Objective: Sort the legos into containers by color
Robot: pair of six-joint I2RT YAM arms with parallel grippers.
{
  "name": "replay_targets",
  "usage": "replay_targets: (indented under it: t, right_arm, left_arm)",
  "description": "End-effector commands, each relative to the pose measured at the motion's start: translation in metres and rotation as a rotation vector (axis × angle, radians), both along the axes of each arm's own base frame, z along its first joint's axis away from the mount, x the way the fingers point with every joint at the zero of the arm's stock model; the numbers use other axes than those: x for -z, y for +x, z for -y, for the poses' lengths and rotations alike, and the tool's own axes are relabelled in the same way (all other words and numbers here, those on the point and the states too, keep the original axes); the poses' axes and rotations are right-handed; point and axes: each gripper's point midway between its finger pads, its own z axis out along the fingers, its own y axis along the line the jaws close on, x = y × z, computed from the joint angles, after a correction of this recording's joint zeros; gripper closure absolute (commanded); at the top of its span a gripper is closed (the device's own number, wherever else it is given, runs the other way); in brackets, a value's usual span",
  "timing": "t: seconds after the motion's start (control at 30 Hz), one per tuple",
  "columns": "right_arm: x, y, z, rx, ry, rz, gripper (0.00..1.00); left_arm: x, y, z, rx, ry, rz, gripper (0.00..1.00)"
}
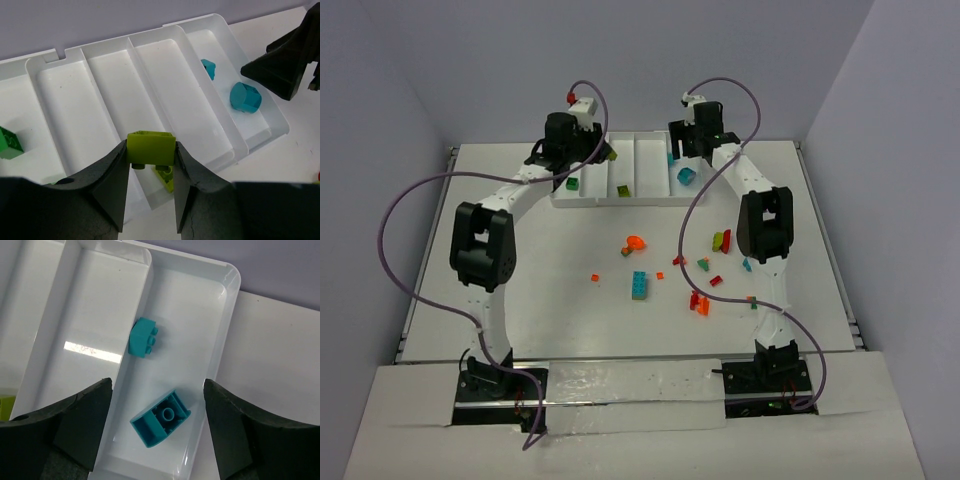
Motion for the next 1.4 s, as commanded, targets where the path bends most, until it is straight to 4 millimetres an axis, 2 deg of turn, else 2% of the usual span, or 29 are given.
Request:
replay_targets:
  t: [0.0, 0.07, 0.1, 0.17, 0.2, 0.23, 0.33, 0.43, 0.47, 0.5, 0.57, 0.63, 0.7, 0.73, 0.8, 0.83, 0.87, 0.93, 0.97, 1.0, 1.07, 1.13, 1.17, 1.23, 1.27, 1.3, 1.33, 1.37]
  right_arm:
    - [-0.036, 0.005, -0.004, 0.004, 0.034, 0.074, 0.18]
    - [-0.056, -0.002, -0.008, -0.011, 0.062, 0.09, 0.08]
    - [-0.059, -0.006, -0.01, -0.023, 0.074, 0.087, 0.06]
    - [-0.078, -0.015, -0.013, -0.043, 0.102, 0.097, 0.05]
    - [-0.086, -0.018, -0.014, -0.045, 0.107, 0.107, 0.0]
    - [-0.086, -0.025, -0.016, -0.062, 0.113, 0.09, 0.0]
    - [-0.106, -0.044, -0.017, -0.09, 0.125, 0.096, 0.0]
    - [-0.106, -0.064, -0.018, -0.118, 0.125, 0.067, 0.0]
    - [-0.112, -0.069, -0.018, -0.125, 0.129, 0.072, 0.0]
    - [-0.11, -0.077, -0.019, -0.134, 0.129, 0.058, 0.0]
    - [-0.11, -0.088, -0.019, -0.147, 0.129, 0.041, 0.0]
    - [-0.107, -0.098, -0.02, -0.158, 0.126, 0.021, 0.0]
    - [-0.111, -0.111, -0.023, -0.172, 0.118, 0.015, 0.0]
    - [-0.117, -0.118, -0.023, -0.178, 0.117, 0.024, 0.0]
    - [-0.119, -0.128, -0.024, -0.185, 0.116, 0.019, 0.0]
    - [-0.123, -0.137, -0.024, -0.195, 0.121, 0.015, 0.0]
    - [-0.13, -0.145, -0.023, -0.206, 0.121, 0.019, 0.0]
    - [-0.129, -0.161, -0.021, -0.223, 0.116, -0.002, 0.0]
    - [-0.135, -0.168, -0.019, -0.228, 0.115, 0.006, 0.0]
    - [-0.135, -0.182, -0.017, -0.233, 0.115, -0.01, 0.0]
    - [-0.131, -0.203, -0.015, -0.224, 0.128, -0.038, 0.0]
    - [-0.111, -0.226, -0.02, -0.227, 0.14, -0.105, 0.0]
    - [-0.106, -0.242, -0.028, -0.235, 0.153, -0.137, 0.0]
    - [-0.091, -0.276, -0.047, -0.246, 0.15, -0.205, 0.0]
    - [-0.09, -0.284, -0.051, -0.243, 0.146, -0.21, 0.0]
    - [-0.075, -0.306, -0.07, -0.279, 0.132, -0.25, 0.0]
    - [-0.063, -0.321, -0.081, -0.281, 0.121, -0.277, 0.01]
    - [-0.054, -0.329, -0.085, -0.268, 0.114, -0.307, 0.02]
  left_arm:
    - [-0.03, 0.028, 0.021, -0.011, -0.037, 0.127, 1.0]
    - [-0.018, 0.037, 0.027, -0.016, -0.029, 0.12, 1.0]
    - [-0.007, 0.04, 0.032, -0.015, -0.02, 0.106, 0.99]
    - [0.006, 0.051, 0.037, -0.027, -0.005, 0.096, 0.98]
    - [-0.002, 0.052, 0.038, -0.031, -0.006, 0.109, 0.97]
    - [0.006, 0.06, 0.04, -0.037, 0.001, 0.108, 0.95]
    - [0.02, 0.072, 0.041, -0.057, 0.03, 0.109, 0.87]
    - [0.033, 0.084, 0.038, -0.089, 0.061, 0.116, 0.78]
    - [0.032, 0.086, 0.038, -0.09, 0.065, 0.124, 0.77]
    - [0.032, 0.089, 0.036, -0.101, 0.073, 0.132, 0.72]
    - [0.032, 0.093, 0.034, -0.115, 0.082, 0.14, 0.54]
    - [0.03, 0.093, 0.034, -0.112, 0.086, 0.142, 0.44]
    - [0.022, 0.09, 0.035, -0.1, 0.082, 0.145, 0.22]
    - [0.015, 0.086, 0.036, -0.087, 0.079, 0.148, 0.18]
    - [-0.01, 0.078, 0.036, -0.068, 0.077, 0.17, 0.12]
    - [-0.029, 0.07, 0.035, -0.043, 0.075, 0.193, 0.12]
    - [-0.028, 0.057, 0.039, 0.017, 0.095, 0.186, 0.11]
    - [-0.051, 0.031, 0.038, 0.1, 0.125, 0.202, 0.11]
    - [-0.045, 0.021, 0.035, 0.121, 0.153, 0.19, 0.12]
    - [-0.058, -0.003, 0.03, 0.154, 0.158, 0.185, 0.15]
    - [-0.07, -0.033, 0.015, 0.15, 0.154, 0.155, 0.17]
    - [-0.102, -0.059, -0.008, 0.108, 0.11, 0.163, 0.19]
    - [-0.102, -0.072, -0.021, 0.079, 0.079, 0.131, 0.21]
    - [-0.08, -0.092, -0.045, 0.015, 0.038, 0.028, 0.19]
    - [-0.079, -0.103, -0.056, -0.016, 0.027, 0.0, 0.18]
    - [-0.079, -0.117, -0.071, -0.067, 0.019, -0.027, 0.18]
    - [-0.083, -0.125, -0.085, -0.132, 0.005, -0.043, 0.18]
    - [-0.076, -0.132, -0.096, -0.183, 0.008, -0.084, 0.18]
